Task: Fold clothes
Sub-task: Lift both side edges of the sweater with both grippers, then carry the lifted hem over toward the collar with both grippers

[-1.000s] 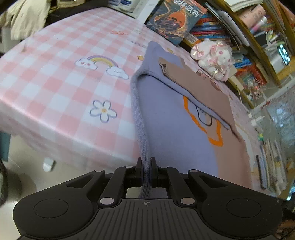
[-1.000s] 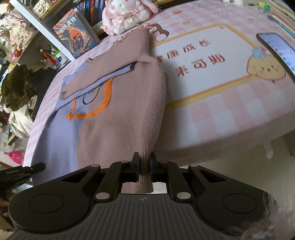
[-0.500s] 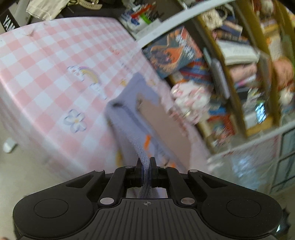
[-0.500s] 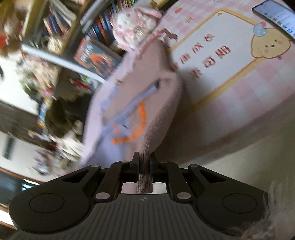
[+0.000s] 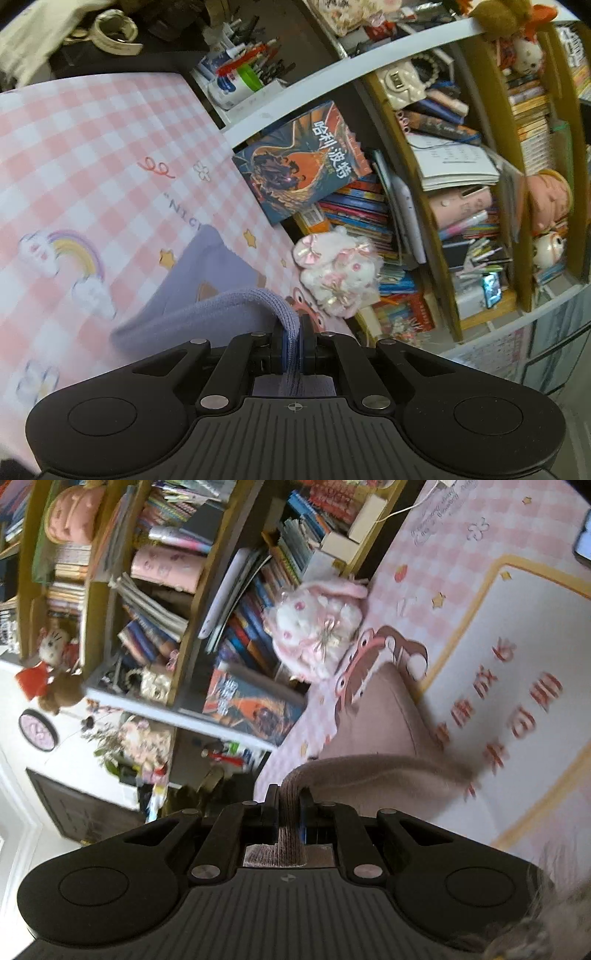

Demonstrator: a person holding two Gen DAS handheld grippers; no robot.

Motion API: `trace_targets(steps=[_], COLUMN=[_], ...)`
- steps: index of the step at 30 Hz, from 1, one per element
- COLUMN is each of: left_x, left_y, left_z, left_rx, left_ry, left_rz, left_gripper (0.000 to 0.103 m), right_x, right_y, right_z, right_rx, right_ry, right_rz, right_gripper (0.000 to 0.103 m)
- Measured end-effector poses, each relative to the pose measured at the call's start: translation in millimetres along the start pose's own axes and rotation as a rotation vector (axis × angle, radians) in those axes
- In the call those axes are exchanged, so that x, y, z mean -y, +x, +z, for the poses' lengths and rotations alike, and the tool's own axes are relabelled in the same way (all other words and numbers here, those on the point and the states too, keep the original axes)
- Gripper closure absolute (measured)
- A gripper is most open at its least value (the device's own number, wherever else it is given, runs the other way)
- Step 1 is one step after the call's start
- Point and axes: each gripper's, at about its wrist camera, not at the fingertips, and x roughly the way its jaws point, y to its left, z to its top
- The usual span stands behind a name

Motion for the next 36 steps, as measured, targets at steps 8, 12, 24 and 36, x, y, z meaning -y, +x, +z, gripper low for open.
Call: trace_targets(steps=[8, 12, 24, 36], left_x=[-15.2, -29.2, -34.5, 4.6], left_y=[63.8, 84.2, 102.5, 131.7], left_z=[34.5, 42.0, 65.1, 52.4], left_rx=[-0.085, -0.127, -0.179, -0.194], left_ry=[0.029, 0.022, 0.186, 0.668], left_rz=[0.094, 0.143, 0.253, 0.305], left_gripper=[0.098, 0.098, 0.051, 0.05], right_x=[7.1, 16.4, 27.1, -14.5], right_y=[60.9, 86.9, 125.9, 145.3], right_z=[32.0, 41.4, 56.3, 44.8], right_rx=[0.033, 0.031, 0.013, -0.022], right_ry=[0.015, 0.034, 0.018, -0.601], right_rz=[-0.085, -0.148, -0.304, -0.572], right_gripper=[0.094, 0.094, 0.08, 0.051])
